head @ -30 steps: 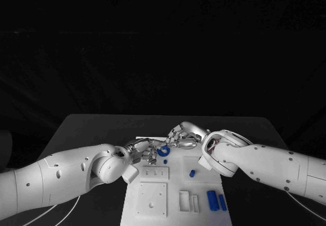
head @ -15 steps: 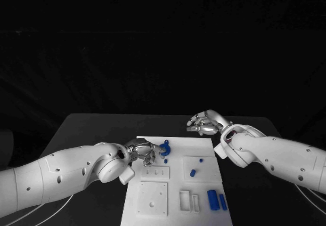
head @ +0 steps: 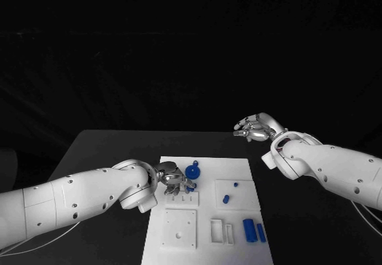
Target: Assemble the parts on the task board
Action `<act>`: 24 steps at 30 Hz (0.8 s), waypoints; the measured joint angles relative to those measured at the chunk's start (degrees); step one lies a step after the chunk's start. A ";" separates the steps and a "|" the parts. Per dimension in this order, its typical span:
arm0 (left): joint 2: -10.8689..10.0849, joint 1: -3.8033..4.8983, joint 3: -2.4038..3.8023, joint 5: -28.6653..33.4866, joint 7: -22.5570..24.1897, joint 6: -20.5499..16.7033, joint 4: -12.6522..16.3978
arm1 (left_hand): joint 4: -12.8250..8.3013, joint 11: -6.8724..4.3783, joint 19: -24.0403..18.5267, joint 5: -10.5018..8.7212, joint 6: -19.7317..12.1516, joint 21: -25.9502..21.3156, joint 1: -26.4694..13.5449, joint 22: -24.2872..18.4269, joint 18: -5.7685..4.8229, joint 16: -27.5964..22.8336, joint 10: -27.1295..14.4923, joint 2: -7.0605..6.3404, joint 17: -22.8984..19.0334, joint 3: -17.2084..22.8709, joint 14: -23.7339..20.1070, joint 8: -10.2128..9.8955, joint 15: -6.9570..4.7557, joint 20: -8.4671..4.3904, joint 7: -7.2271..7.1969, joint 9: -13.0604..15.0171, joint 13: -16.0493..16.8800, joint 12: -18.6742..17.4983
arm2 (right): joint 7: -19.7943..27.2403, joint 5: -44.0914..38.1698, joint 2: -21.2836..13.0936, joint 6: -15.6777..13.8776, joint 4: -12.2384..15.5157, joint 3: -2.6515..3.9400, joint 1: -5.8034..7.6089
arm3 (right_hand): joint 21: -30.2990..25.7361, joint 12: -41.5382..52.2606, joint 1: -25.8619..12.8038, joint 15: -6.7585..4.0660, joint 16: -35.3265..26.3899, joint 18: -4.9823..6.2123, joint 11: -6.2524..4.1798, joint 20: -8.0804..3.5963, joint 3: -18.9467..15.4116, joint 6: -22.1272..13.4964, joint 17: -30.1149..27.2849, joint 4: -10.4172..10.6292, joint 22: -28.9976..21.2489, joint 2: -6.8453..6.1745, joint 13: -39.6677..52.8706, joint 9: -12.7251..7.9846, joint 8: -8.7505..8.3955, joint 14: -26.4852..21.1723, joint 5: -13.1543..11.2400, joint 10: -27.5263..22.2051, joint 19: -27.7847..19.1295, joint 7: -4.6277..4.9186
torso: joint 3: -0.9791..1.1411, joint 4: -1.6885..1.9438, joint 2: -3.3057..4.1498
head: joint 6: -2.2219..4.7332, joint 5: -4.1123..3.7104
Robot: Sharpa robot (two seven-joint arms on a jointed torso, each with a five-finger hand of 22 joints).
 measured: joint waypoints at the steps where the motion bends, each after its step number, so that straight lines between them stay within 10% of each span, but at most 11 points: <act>1: 0.15 0.00 -0.10 -1.75 -1.01 -0.04 0.21 | 0.00 -0.10 0.35 0.23 0.23 0.01 0.00 -0.02 0.09 0.00 0.26 0.00 0.00 0.00 0.29 0.01 0.07 -0.05 0.02 0.02 0.00 0.00 | 0.10 -0.10 0.14 0.06 -0.38 0.00 0.05 | 0.00 0.00 0.00 0.07 0.00 0.00 0.00 0.00 -0.04 0.00 -0.01 -0.04 0.00 0.00 -0.03 0.00 0.00 -0.08 0.01 0.00 0.00 0.00 | 0.00 0.03 -0.01 | -0.13 0.00; 24: 1.40 -0.08 -2.16 -19.03 -7.43 -1.40 -0.10 | -0.40 -0.31 2.36 4.16 1.37 2.03 -0.42 0.41 0.08 1.95 1.33 0.39 0.75 -0.39 1.41 0.87 0.18 -0.72 0.06 0.55 2.05 2.17 | 0.54 -1.31 0.71 0.76 -1.50 -0.02 0.18 | -0.48 -0.33 0.17 0.28 -0.21 -0.02 0.21 0.41 -1.27 -0.19 -0.73 -0.31 0.12 -0.17 -1.31 0.01 -0.47 -0.27 2.80 -0.20 -0.41 0.18 | -0.12 0.08 0.09 | -1.69 0.28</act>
